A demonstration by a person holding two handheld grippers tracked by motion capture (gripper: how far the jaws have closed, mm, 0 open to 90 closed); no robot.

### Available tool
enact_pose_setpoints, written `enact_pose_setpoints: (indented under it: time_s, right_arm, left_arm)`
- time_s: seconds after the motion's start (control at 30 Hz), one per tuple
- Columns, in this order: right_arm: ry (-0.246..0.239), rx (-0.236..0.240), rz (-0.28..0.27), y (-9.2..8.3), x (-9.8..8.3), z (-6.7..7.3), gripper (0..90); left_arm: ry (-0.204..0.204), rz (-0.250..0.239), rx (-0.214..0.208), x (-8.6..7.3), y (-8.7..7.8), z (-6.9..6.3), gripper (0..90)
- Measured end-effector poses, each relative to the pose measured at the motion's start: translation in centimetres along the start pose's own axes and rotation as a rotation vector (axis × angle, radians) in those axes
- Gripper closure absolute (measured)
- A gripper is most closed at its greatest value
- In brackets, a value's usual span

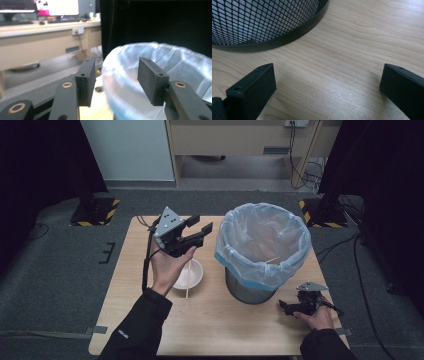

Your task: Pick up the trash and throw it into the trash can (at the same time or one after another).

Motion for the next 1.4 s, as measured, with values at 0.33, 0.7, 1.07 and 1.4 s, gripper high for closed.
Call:
enact_pose_setpoints:
  time_s: [0.33, 0.7, 1.07, 1.4]
  right_arm:
    - [0.000, 0.000, 0.000, 0.0, 0.0, 0.0, 0.7]
    - [0.000, 0.000, 0.000, 0.0, 0.0, 0.0, 0.7]
    - [0.000, 0.000, 0.000, 0.0, 0.0, 0.0, 0.7]
    - [0.000, 0.000, 0.000, 0.0, 0.0, 0.0, 0.7]
  left_arm:
    - [-0.079, 0.076, 0.094, -5.5, -2.6, 2.9, 44.7]
    - [-0.138, 0.216, 0.158, -12.3, -1.5, 4.9, 43.3]
    - [-0.153, 0.333, 0.175, -16.3, 0.9, 5.4, 43.4]
    - [-0.181, 0.404, 0.190, -19.4, 1.9, 5.7, 48.4]
Point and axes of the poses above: each handheld gripper's, and its own axes: y roughly forward along the jaws, x roughly out of its top, z roughly to its left, the point moved 4 cm from there along y, roughly forward along the jaws, and after that the axes turned 10 degrees about -x, right-handed, at the moved point
